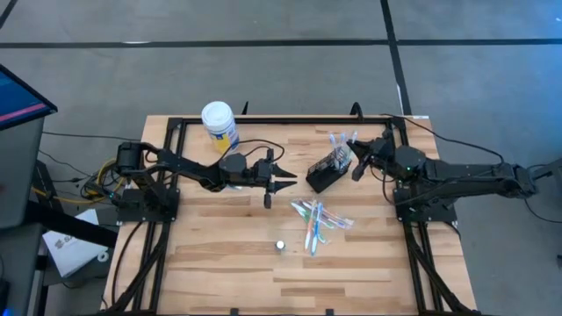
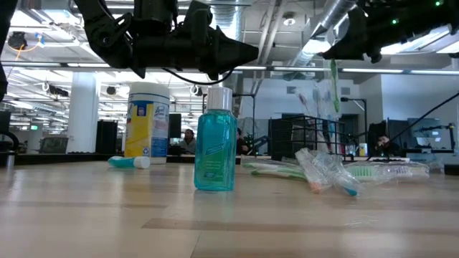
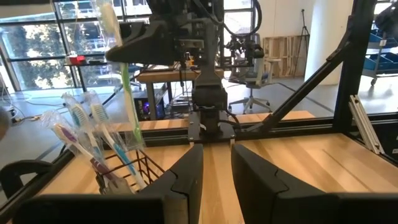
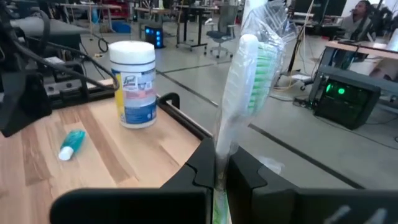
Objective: Pick & Place toothbrushing station
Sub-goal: Put the green toothbrush into the mesh organizer
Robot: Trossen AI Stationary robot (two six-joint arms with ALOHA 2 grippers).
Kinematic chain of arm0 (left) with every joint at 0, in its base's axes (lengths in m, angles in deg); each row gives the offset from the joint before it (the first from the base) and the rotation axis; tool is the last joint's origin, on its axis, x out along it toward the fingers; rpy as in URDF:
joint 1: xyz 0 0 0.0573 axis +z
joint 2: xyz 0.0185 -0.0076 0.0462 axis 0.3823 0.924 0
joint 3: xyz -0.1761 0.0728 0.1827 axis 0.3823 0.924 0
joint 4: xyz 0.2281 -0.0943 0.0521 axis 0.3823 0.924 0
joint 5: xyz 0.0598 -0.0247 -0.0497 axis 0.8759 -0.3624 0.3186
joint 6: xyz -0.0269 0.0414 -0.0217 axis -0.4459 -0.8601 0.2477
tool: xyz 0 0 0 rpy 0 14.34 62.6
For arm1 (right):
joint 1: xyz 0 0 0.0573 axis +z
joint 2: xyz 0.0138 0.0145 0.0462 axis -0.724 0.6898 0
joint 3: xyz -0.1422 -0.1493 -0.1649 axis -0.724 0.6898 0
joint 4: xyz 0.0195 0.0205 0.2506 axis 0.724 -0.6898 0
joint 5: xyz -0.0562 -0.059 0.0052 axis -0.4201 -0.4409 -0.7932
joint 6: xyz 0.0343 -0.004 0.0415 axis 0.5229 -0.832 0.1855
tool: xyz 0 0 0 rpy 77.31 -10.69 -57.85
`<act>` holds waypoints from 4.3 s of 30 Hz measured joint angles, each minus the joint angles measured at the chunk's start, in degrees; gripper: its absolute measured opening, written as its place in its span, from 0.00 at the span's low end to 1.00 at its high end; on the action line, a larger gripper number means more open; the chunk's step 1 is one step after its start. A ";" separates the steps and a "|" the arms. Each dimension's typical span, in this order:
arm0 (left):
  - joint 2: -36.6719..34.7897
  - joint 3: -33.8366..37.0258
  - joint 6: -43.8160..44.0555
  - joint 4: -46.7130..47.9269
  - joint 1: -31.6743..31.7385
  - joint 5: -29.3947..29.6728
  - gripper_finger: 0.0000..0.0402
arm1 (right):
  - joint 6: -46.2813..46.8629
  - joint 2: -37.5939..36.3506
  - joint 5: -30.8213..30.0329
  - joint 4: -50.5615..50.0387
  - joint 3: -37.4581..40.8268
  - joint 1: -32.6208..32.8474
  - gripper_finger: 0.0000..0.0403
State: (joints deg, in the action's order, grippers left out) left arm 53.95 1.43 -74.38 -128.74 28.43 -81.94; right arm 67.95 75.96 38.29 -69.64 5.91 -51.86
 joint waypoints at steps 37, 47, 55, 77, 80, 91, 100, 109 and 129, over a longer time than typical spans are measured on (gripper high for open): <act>0.00 -0.07 0.01 0.30 0.00 -0.02 0.19 | 2.26 7.06 -0.46 12.43 7.75 -1.86 0.02; 0.00 -0.07 0.01 0.43 0.00 -0.02 0.19 | 2.10 8.92 -0.51 12.89 7.75 -1.86 0.02; 0.00 -0.07 0.01 0.43 0.00 -0.02 0.19 | 2.55 8.91 -0.54 13.88 8.43 -1.87 0.02; 0.00 -0.07 0.01 0.43 0.00 -0.02 0.19 | 5.71 13.88 3.06 29.31 18.11 -5.51 0.02; 0.00 -0.07 0.01 0.43 0.01 -0.02 0.19 | 5.74 15.64 3.06 30.40 18.11 -5.52 0.02; 0.00 -0.07 0.01 0.41 0.01 -0.02 0.19 | 6.26 18.07 3.08 30.86 18.11 -5.42 0.11; 0.00 -0.07 0.01 0.41 0.00 -0.02 0.19 | 7.15 18.07 3.92 30.82 18.11 -5.42 0.17; 0.00 -0.07 0.00 0.41 0.00 -0.02 0.19 | 5.62 18.07 3.94 30.82 18.11 -5.38 0.29; 0.00 -0.07 0.01 0.46 0.02 -0.02 0.19 | 1.40 18.07 3.93 27.19 14.15 -3.50 0.40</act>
State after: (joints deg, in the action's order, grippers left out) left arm 53.95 1.36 -74.37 -128.28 28.45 -81.97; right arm 69.36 94.04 42.22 -42.45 20.06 -55.36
